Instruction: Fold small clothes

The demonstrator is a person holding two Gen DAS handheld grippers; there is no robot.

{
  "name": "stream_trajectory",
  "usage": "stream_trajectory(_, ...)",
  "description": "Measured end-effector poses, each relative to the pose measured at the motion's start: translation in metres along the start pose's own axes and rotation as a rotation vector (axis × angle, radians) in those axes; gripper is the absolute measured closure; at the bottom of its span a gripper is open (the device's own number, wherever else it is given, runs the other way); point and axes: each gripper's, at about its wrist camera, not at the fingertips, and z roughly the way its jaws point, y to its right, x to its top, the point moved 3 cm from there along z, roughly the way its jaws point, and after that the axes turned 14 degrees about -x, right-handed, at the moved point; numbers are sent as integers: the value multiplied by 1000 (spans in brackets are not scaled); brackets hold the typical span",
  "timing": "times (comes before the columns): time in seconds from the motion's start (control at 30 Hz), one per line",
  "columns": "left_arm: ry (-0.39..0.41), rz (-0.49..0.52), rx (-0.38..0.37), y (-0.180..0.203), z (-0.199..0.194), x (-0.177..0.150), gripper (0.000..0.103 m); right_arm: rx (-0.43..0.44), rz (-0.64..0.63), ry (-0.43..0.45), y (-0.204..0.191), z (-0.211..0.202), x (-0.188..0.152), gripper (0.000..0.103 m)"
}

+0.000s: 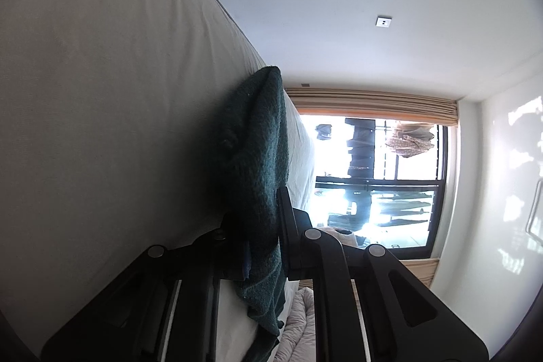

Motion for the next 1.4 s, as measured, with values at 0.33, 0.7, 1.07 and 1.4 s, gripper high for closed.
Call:
stream_trajectory(0.33, 27, 18, 61, 0, -23, -4, 97, -5, 2, 0, 2, 2, 0, 27)
stream_trajectory(0.7, -16, 264, 83, 50, -12, 6, 98, -28, 42, 13, 27, 5, 8, 28)
stream_trajectory(1.07, -418, 1345, 47, 214, 102, -219, 98, 89, 158, -53, 94, 39, 56, 14)
stream_trajectory(1.4, -661, 2164, -20, 96, 49, -439, 98, 501, 318, -235, 104, 122, 109, 7)
